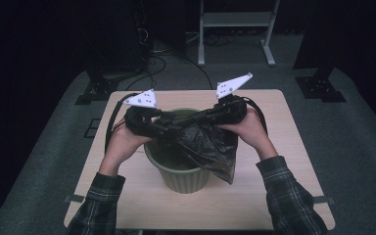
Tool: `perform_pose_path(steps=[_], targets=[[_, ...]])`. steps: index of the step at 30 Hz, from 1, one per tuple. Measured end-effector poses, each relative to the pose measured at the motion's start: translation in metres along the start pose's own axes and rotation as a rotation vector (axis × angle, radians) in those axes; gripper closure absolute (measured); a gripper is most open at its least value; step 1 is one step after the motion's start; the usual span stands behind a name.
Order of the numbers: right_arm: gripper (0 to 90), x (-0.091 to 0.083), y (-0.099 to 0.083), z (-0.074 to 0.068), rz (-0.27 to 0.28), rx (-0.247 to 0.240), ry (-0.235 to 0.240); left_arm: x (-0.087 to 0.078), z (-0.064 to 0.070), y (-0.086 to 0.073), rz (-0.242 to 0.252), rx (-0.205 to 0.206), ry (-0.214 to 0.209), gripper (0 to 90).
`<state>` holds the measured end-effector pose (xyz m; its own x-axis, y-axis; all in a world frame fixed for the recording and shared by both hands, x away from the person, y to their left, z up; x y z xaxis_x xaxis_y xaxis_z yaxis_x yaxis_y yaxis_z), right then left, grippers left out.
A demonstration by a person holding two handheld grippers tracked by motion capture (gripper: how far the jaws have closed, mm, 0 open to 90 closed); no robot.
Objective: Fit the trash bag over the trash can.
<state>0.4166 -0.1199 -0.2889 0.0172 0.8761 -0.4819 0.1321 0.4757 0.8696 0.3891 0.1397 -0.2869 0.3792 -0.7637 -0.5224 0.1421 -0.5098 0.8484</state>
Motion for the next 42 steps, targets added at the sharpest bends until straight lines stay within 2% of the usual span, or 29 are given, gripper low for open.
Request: perform_pose_path(steps=[2, 3, 4, 5, 6, 9, 10, 11, 15, 16, 17, 22, 27, 31, 37, 40, 41, 42], targets=[[88.2, 0.0, 0.0, 0.0, 0.003, -0.004, -0.008, 0.004, 0.001, 0.0, -0.021, 0.006, 0.004, 66.5], [79.0, -0.003, -0.001, 0.0, 0.014, 0.003, -0.025, 0.006, 0.0, -0.001, -0.039, 0.003, 0.01, 80.0], [78.6, -0.005, -0.002, 0.0, 0.018, 0.009, -0.031, 0.006, 0.0, -0.001, -0.039, 0.003, 0.01, 83.7], [76.3, -0.008, -0.003, 0.0, 0.022, 0.005, -0.038, 0.006, 0.0, -0.002, -0.044, -0.015, 0.049, 86.9], [76.3, -0.008, -0.003, 0.0, 0.022, 0.005, -0.038, 0.006, 0.0, -0.002, -0.044, -0.015, 0.049, 87.7], [73.0, -0.024, -0.012, -0.003, 0.036, 0.02, -0.073, 0.001, -0.004, -0.005, -0.034, -0.041, 0.086, 88.0], [73.0, -0.024, -0.012, -0.003, 0.036, 0.02, -0.073, 0.0, -0.005, -0.007, -0.036, -0.048, 0.094, 88.0], [71.1, -0.035, -0.019, -0.004, 0.047, 0.033, -0.088, -0.004, -0.007, -0.01, -0.038, -0.066, 0.117, 88.0], [71.1, -0.05, -0.03, -0.006, 0.063, 0.051, -0.109, -0.01, -0.01, -0.015, -0.028, -0.087, 0.135, 87.9], [70.1, -0.061, -0.041, -0.009, 0.072, 0.059, -0.122, -0.012, -0.011, -0.016, -0.023, -0.09, 0.136, 87.9], [69.9, -0.066, -0.045, -0.01, 0.078, 0.064, -0.128, -0.016, -0.012, -0.019, -0.015, -0.101, 0.147, 87.9], [69.5, -0.075, -0.061, -0.014, 0.082, 0.082, -0.135, -0.021, -0.012, -0.023, -0.006, -0.111, 0.154, 87.8], [67.9, -0.076, -0.07, -0.02, 0.1, 0.081, -0.117, -0.023, -0.013, -0.026, 0.004, -0.125, 0.153, 87.8], [66.9, -0.07, -0.066, -0.022, 0.096, 0.066, -0.102, -0.022, -0.013, -0.025, 0.006, -0.126, 0.149, 87.9], [67.1, -0.06, -0.062, -0.02, 0.078, 0.07, -0.087, -0.022, -0.012, -0.024, 0.01, -0.127, 0.141, 87.8], [71.4, -0.052, -0.061, -0.017, 0.074, 0.079, -0.07, -0.021, -0.011, -0.023, 0.007, -0.124, 0.134, 87.8], [84.9, -0.046, -0.059, -0.016, 0.09, 0.078, -0.049, -0.019, -0.01, -0.023, 0.004, -0.123, 0.13, 87.8], [84.9, -0.046, -0.059, -0.016, 0.09, 0.078, -0.049, -0.019, -0.01, -0.023, 0.004, -0.123, 0.13, 87.8]])
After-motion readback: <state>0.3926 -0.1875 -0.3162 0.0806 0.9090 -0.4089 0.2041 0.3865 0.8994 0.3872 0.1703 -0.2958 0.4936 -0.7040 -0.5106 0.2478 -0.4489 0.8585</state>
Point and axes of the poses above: each handheld gripper's, and its own axes: x roughly forward along the jaws, y roughly out of its top, z roughly to its right, the point moved 1 cm from there along x, roughly forward along the jaws, and after that the axes turned 7 degrees about y, right-handed, at the moved point
